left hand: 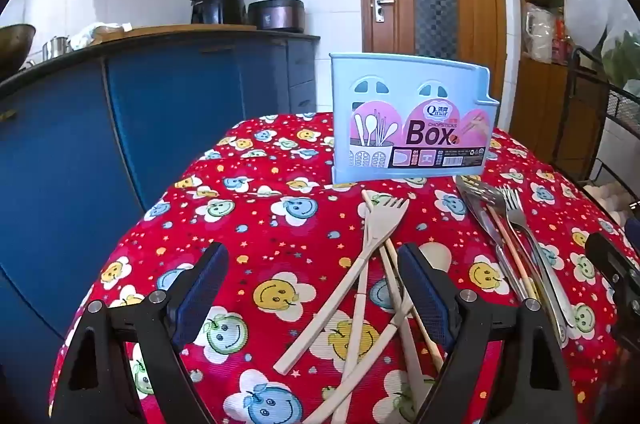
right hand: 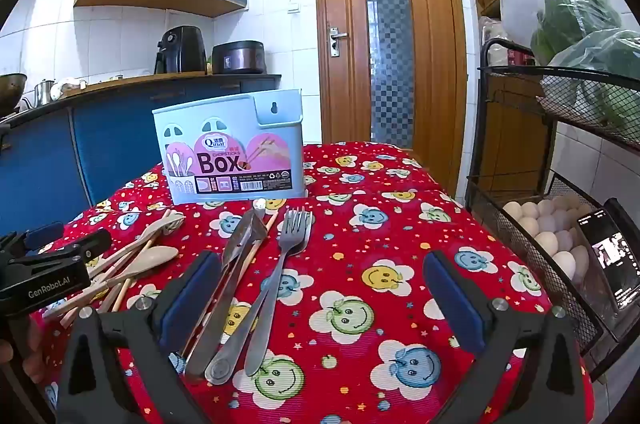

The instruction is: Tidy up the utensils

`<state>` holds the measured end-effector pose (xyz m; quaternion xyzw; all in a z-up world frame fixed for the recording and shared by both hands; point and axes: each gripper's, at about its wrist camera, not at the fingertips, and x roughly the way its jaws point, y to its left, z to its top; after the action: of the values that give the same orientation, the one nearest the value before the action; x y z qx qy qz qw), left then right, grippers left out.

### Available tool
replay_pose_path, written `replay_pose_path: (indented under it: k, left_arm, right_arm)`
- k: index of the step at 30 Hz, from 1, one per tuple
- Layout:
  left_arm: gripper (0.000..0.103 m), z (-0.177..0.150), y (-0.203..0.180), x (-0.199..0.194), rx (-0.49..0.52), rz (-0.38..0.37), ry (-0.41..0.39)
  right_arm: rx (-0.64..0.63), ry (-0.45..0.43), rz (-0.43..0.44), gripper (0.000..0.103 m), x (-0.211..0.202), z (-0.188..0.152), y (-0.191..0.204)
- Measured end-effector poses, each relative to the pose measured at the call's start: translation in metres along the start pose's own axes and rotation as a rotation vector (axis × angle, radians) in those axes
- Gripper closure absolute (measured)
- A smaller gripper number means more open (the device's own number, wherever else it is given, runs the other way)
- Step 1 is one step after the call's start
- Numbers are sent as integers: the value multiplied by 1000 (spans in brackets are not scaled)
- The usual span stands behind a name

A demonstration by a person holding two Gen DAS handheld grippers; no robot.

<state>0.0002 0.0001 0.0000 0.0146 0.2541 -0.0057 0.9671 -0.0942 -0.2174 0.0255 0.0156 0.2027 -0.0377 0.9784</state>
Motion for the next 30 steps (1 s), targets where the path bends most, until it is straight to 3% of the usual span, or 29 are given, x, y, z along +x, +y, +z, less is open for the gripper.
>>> replay_pose_path:
  k: [30]
  left_arm:
    - [16, 0, 0, 0, 1, 2, -6]
  right_arm:
    - [-2, 2, -1, 0, 0, 0, 0]
